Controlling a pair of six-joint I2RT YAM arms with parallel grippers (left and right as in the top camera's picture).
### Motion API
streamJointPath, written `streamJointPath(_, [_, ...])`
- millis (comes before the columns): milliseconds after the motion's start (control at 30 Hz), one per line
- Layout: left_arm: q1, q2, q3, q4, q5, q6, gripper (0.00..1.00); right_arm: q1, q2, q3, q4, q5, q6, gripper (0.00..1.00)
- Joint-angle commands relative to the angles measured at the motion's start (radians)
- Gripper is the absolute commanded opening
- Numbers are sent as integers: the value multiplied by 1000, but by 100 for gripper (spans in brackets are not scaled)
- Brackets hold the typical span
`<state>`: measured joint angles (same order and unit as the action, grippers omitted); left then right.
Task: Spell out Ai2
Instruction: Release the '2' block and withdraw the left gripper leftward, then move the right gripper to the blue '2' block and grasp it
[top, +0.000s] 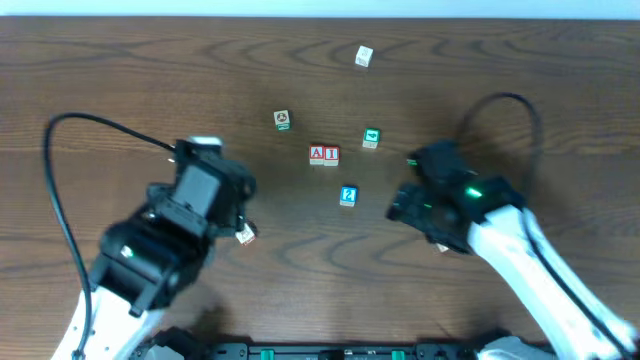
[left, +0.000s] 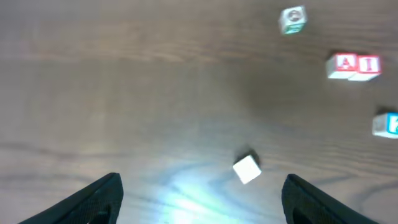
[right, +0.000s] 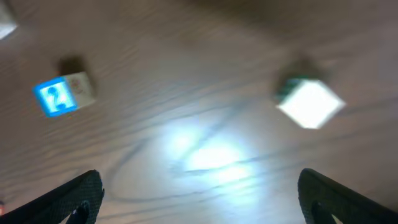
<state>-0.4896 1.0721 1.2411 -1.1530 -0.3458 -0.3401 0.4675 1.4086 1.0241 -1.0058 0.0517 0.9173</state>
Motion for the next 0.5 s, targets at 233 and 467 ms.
streamJointPath(233, [136, 101, 39, -66, 138, 58, 95, 133, 334, 209, 64, -49, 158, 99])
streamJointPath(467, [136, 101, 39, -47, 101, 58, 95, 143, 446, 214, 174, -60, 100, 96])
